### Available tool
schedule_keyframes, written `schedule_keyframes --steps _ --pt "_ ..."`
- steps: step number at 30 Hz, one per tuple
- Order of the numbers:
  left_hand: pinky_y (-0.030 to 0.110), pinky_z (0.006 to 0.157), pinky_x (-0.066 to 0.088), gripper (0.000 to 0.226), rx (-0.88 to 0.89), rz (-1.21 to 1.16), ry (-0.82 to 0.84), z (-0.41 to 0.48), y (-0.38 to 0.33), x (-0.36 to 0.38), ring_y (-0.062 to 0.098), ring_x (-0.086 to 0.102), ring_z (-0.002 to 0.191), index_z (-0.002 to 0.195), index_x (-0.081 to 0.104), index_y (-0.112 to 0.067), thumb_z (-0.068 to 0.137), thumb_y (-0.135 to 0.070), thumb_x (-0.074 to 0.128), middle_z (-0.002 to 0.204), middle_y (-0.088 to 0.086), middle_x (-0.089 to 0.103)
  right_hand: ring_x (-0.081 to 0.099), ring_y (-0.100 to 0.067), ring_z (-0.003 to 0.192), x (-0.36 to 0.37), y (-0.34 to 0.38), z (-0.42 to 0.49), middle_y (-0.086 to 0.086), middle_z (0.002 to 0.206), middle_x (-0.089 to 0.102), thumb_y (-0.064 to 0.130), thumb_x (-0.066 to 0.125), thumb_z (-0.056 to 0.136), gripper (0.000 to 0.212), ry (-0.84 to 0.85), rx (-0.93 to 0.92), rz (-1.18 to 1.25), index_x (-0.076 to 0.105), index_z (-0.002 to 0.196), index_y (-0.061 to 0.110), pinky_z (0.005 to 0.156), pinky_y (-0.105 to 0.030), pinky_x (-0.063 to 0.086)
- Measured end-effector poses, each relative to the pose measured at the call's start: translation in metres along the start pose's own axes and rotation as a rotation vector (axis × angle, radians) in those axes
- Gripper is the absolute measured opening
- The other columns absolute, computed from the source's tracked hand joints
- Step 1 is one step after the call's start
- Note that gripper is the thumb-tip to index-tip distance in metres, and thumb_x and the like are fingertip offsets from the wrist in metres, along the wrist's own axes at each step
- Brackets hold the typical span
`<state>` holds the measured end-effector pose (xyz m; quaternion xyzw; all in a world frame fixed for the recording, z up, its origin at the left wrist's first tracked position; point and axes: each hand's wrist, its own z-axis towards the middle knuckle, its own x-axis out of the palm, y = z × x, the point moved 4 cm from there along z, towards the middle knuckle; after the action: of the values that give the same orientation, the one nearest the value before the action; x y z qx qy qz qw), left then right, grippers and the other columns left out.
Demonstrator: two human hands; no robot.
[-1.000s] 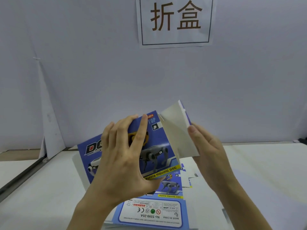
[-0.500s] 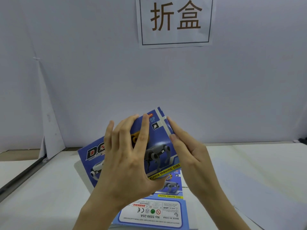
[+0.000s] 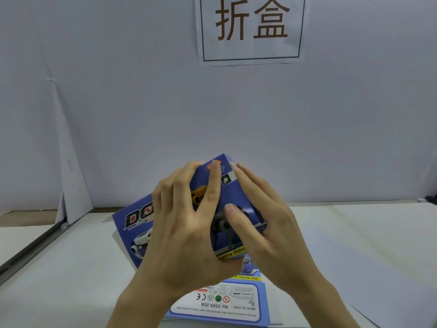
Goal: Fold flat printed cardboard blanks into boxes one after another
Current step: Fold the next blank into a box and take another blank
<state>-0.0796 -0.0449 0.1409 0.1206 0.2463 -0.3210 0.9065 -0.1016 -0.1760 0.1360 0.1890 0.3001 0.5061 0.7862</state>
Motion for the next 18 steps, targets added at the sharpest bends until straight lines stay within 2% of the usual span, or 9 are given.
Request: schedule_keyframes --steps 3,5,7,9,11,14,16,18 --pt "0.048 0.103 0.034 0.110 -0.001 0.003 0.016 0.000 0.002 0.003 0.035 0.039 0.124 0.145 0.027 -0.009 0.061 -0.071 0.060 0.138 0.019 0.035 0.040 -0.001 0.132 0.005 -0.002 -0.001 0.027 0.145 0.036 0.045 0.052 0.089 0.055 0.036 0.001 -0.019 0.034 0.141 0.049 0.089 -0.027 0.055" --pt "0.047 0.104 0.032 0.111 -0.028 0.011 0.031 0.001 0.007 0.002 0.037 0.041 0.123 0.146 0.031 -0.007 0.061 -0.071 0.059 0.138 0.021 0.038 0.045 -0.001 0.129 0.002 -0.007 -0.001 0.029 0.140 0.043 0.049 0.051 0.086 0.061 0.074 0.065 0.128 0.032 0.144 0.045 0.090 -0.022 0.052" --pt "0.044 0.104 0.030 0.114 -0.102 -0.007 0.027 0.004 0.011 0.000 0.038 0.041 0.124 0.146 0.034 -0.003 0.059 -0.072 0.057 0.138 0.023 0.039 0.051 0.003 0.123 -0.009 -0.012 0.001 0.033 0.132 0.051 0.049 0.049 0.085 0.061 0.052 0.068 0.145 0.036 0.144 0.037 0.090 -0.017 0.049" --pt "0.042 0.104 0.028 0.115 -0.159 -0.036 0.010 0.005 0.013 -0.002 0.037 0.039 0.125 0.146 0.034 -0.002 0.059 -0.073 0.056 0.138 0.023 0.039 0.047 -0.002 0.129 -0.014 -0.014 0.002 0.025 0.137 0.052 0.048 0.045 0.088 0.056 0.057 0.040 0.059 0.041 0.142 0.033 0.101 -0.031 0.047" --pt "0.042 0.104 0.029 0.114 -0.169 -0.051 -0.003 0.005 0.013 -0.001 0.037 0.039 0.125 0.146 0.033 -0.002 0.059 -0.073 0.056 0.138 0.023 0.038 0.041 -0.007 0.136 -0.009 -0.013 0.000 0.015 0.141 0.051 0.046 0.043 0.091 0.050 0.074 0.037 0.082 0.043 0.140 0.034 0.105 -0.043 0.045" --pt "0.045 0.103 0.032 0.112 -0.165 -0.057 -0.016 0.004 0.016 -0.001 0.040 0.040 0.124 0.145 0.034 0.000 0.060 -0.070 0.055 0.137 0.027 0.039 0.025 0.003 0.141 0.007 -0.010 -0.002 0.029 0.148 0.033 0.046 0.041 0.093 0.045 0.093 -0.013 -0.014 0.033 0.137 0.047 0.112 -0.048 0.035" --pt "0.051 0.102 0.036 0.110 -0.156 -0.044 -0.023 0.003 0.020 0.000 0.042 0.040 0.125 0.144 0.034 0.001 0.062 -0.069 0.056 0.138 0.028 0.038 0.017 0.008 0.141 0.016 -0.011 -0.004 0.034 0.149 0.025 0.052 0.042 0.091 0.046 0.084 -0.007 -0.048 0.031 0.135 0.055 0.112 -0.039 0.037" --pt "0.055 0.108 0.031 0.108 -0.093 -0.054 -0.003 0.003 0.023 0.003 0.042 0.035 0.131 0.145 0.034 -0.001 0.065 -0.069 0.058 0.143 0.026 0.036 0.027 0.012 0.136 0.016 -0.014 -0.003 0.035 0.143 0.037 0.052 0.053 0.087 0.051 0.024 0.094 0.068 0.038 0.135 0.057 0.098 -0.018 0.046"
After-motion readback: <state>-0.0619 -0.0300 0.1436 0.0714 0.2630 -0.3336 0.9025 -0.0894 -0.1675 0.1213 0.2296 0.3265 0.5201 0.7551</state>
